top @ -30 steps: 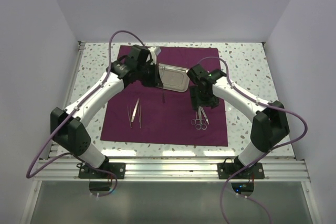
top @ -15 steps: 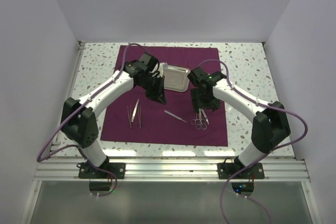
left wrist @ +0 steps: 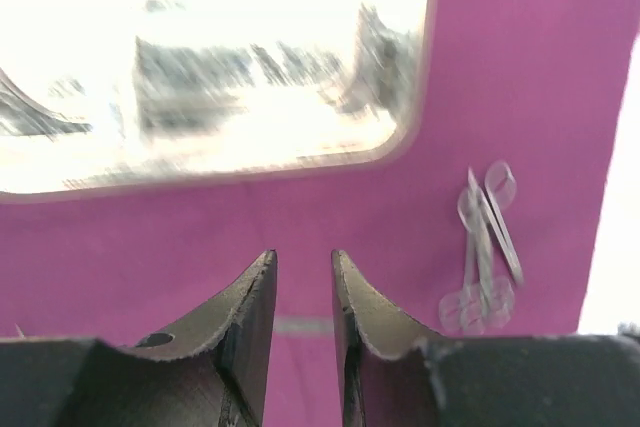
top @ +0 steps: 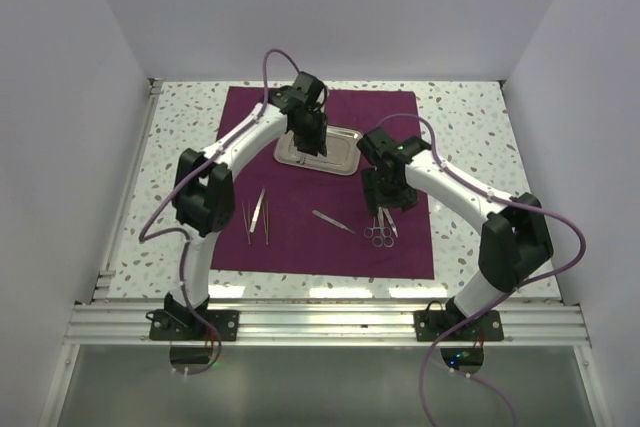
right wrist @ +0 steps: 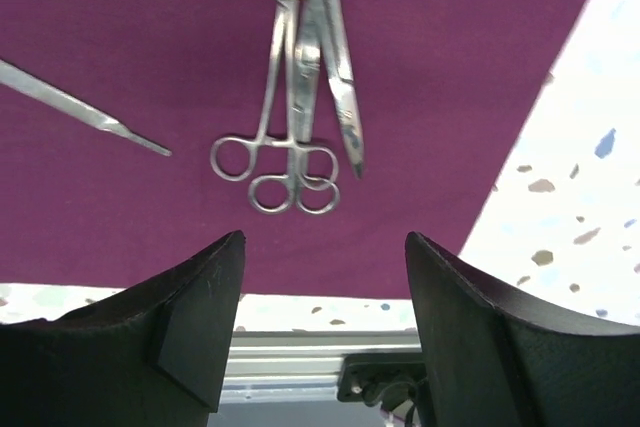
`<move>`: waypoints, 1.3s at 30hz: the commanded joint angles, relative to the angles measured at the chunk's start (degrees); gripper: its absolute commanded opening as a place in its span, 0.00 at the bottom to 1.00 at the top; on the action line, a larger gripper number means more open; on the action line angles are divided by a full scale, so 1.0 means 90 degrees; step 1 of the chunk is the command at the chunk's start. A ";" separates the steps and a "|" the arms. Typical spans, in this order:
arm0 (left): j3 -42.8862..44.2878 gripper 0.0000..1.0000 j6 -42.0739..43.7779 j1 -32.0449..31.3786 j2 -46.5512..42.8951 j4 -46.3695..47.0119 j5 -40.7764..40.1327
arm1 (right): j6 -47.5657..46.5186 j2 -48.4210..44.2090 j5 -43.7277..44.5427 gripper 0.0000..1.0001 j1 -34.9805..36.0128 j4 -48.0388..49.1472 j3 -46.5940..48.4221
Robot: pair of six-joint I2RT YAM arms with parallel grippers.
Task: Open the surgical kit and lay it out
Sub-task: Adjust the surgical kit at the center of the board.
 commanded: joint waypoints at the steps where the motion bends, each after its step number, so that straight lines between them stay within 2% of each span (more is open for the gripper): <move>1: 0.0661 0.32 -0.0113 0.0183 0.0397 -0.0055 -0.0718 | -0.0371 -0.0125 -0.0612 0.68 -0.0001 0.0563 0.0233; 5: 0.1384 0.31 -0.0162 0.0485 0.0895 0.0101 -0.0885 | -0.0936 0.0158 -0.1801 0.65 0.0019 0.1150 0.0369; 9: 0.1980 0.26 -0.0123 0.0896 0.1461 0.0374 -0.0885 | -0.1153 0.0509 -0.2282 0.65 0.0175 0.1423 0.0525; 17: 0.2478 0.27 0.0248 0.1140 0.2184 0.1292 -0.0836 | -0.1271 0.1446 -0.2342 0.63 0.0624 0.1736 0.0458; 22: 0.2285 0.27 0.0268 0.1160 0.2166 0.1439 -0.0729 | -0.0900 0.1692 -0.2653 0.59 0.0634 0.2156 0.0088; 29: 0.2147 0.25 0.0356 0.1209 0.2126 0.1439 -0.0661 | -0.0674 0.1721 -0.2908 0.59 0.0838 0.2469 -0.0207; 39: 0.1991 0.22 0.0404 0.1287 0.2087 0.1498 -0.0602 | -0.0703 0.2111 -0.3766 0.57 0.1347 0.2518 0.0329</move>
